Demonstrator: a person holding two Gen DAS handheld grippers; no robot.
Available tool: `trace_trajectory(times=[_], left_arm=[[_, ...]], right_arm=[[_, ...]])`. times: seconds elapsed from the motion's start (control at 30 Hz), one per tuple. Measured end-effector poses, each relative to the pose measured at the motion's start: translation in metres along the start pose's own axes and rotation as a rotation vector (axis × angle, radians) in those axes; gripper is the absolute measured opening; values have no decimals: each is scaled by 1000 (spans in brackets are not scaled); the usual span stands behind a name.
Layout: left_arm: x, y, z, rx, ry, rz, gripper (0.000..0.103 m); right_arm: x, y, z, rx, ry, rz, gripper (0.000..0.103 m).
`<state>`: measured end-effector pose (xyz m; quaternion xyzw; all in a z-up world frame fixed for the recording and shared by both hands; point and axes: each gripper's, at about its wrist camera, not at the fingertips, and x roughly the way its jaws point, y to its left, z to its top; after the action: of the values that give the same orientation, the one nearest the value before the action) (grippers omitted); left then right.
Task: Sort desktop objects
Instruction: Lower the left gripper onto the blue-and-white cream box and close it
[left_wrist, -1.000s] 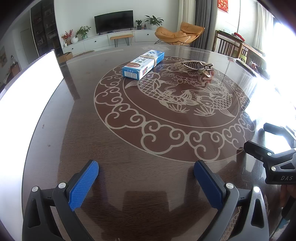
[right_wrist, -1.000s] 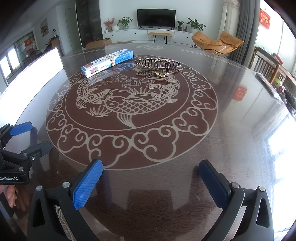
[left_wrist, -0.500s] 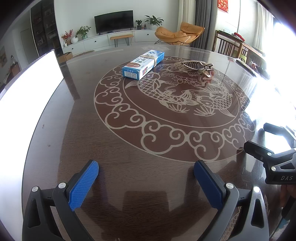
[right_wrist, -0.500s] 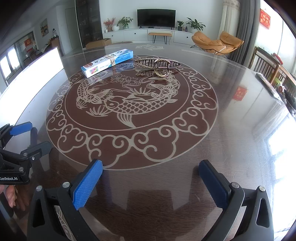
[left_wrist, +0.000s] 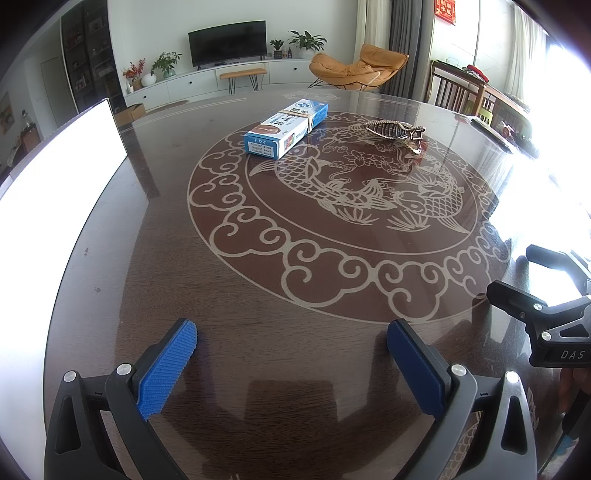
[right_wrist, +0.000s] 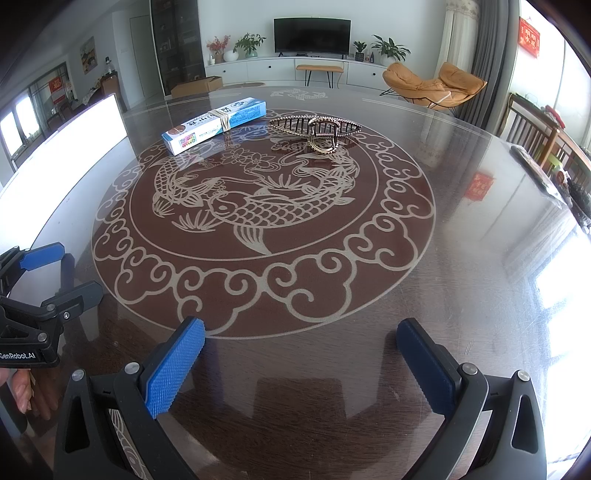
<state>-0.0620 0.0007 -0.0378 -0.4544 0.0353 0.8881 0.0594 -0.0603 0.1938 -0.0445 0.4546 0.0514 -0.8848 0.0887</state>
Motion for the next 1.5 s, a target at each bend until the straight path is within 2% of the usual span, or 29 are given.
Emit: trace_trajectory(times=[0.17, 0.3, 0.53, 0.77, 0.9, 0.93, 0.97, 1.03, 1.17, 1.5], left_arm=[[18, 5, 26, 17, 5, -10, 103], [45, 13, 66, 70, 5, -51, 103], [92, 21, 132, 77, 5, -58, 103], [124, 15, 177, 35, 4, -26, 103], [133, 16, 190, 2, 0, 4, 102], [130, 17, 190, -6, -17, 8, 85], [127, 18, 190, -12, -36, 10, 61], [122, 23, 185, -30, -50, 11, 43], [105, 32, 162, -55, -53, 2, 40], [36, 43, 65, -55, -51, 28, 41]], right_arm=[[0, 0, 0, 0, 0, 0, 103], [0, 0, 0, 0, 0, 0, 103], [0, 0, 0, 1, 0, 0, 103], [0, 0, 0, 1, 0, 0, 103], [0, 0, 0, 1, 0, 0, 103], [0, 0, -1, 1, 0, 0, 103], [0, 0, -1, 1, 0, 0, 103], [0, 0, -1, 1, 0, 0, 103], [0, 0, -1, 1, 0, 0, 103], [0, 0, -1, 1, 0, -1, 103]])
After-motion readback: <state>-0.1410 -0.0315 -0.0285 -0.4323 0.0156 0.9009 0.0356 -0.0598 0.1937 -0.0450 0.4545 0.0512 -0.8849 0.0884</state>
